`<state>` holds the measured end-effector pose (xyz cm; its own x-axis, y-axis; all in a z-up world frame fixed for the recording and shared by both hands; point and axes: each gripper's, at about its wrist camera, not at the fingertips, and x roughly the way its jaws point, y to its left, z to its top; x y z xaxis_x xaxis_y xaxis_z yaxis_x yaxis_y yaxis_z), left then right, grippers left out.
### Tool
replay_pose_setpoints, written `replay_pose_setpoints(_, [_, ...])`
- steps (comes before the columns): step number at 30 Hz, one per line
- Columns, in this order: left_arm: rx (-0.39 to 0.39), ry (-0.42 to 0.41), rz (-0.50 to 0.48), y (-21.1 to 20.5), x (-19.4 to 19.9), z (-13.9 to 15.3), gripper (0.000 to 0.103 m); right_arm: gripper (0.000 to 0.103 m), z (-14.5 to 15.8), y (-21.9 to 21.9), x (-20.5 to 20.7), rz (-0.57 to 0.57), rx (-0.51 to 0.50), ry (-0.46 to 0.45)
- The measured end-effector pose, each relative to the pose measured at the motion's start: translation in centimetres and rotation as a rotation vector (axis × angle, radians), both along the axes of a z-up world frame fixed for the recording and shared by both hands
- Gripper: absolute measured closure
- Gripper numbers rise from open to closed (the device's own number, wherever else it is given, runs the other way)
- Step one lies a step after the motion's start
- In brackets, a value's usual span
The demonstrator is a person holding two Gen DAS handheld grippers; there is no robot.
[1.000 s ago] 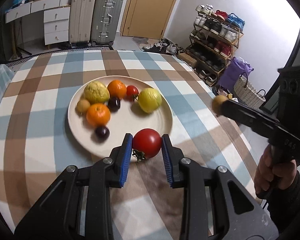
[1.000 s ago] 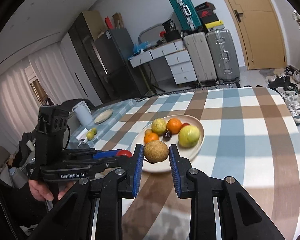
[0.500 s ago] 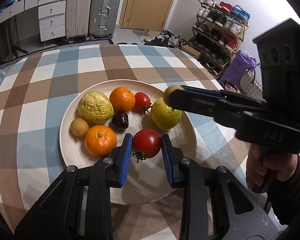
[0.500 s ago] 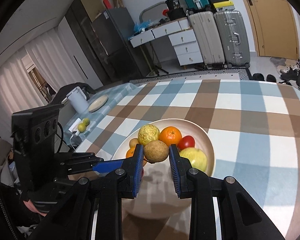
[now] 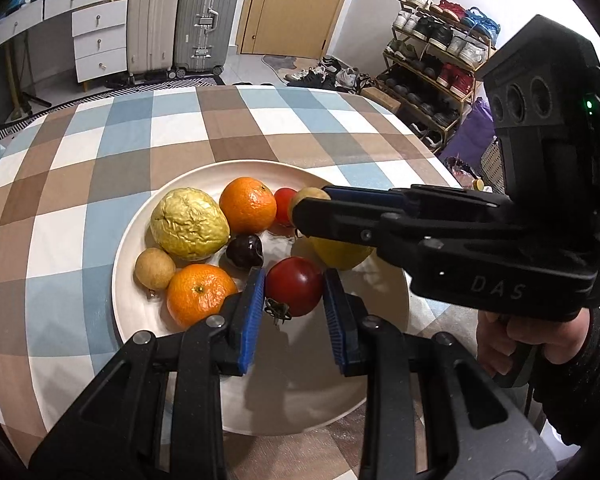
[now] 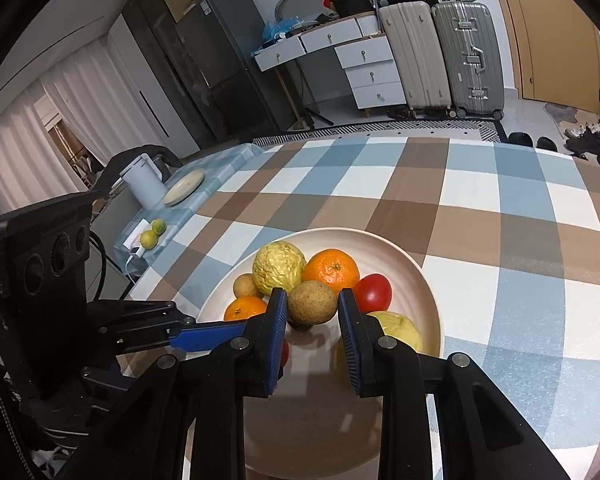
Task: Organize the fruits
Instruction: 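Carry the brown fruit and tomato onto the white plate and open both tools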
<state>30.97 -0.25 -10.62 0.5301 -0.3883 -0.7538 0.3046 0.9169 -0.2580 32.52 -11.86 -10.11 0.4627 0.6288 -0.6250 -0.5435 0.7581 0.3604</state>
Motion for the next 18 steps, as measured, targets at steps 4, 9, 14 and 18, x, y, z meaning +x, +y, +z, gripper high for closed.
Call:
replay_pose_setpoints(4, [0.000, -0.004, -0.002, -0.1, 0.0, 0.0, 0.076, 0.076, -0.1, 0.2, 0.1, -0.001, -0.013, 0.001])
replay_pose_setpoints(9, [0.006, -0.016, -0.011, -0.4, -0.2, 0.3, 0.076, 0.058, 0.2, -0.1, -0.1, -0.023, 0.000, -0.018])
replay_pose_setpoints(14, [0.025, -0.060, -0.009, -0.8, -1.3, 1.9, 0.076, 0.052, 1.8, -1.2, -1.2, -0.050, 0.034, -0.079])
replay_pose_setpoints(18, [0.025, -0.097, 0.014, -0.5, -2.9, 3.6, 0.064, 0.036, 3.3, -2.8, -3.0, -0.101, 0.052, -0.125])
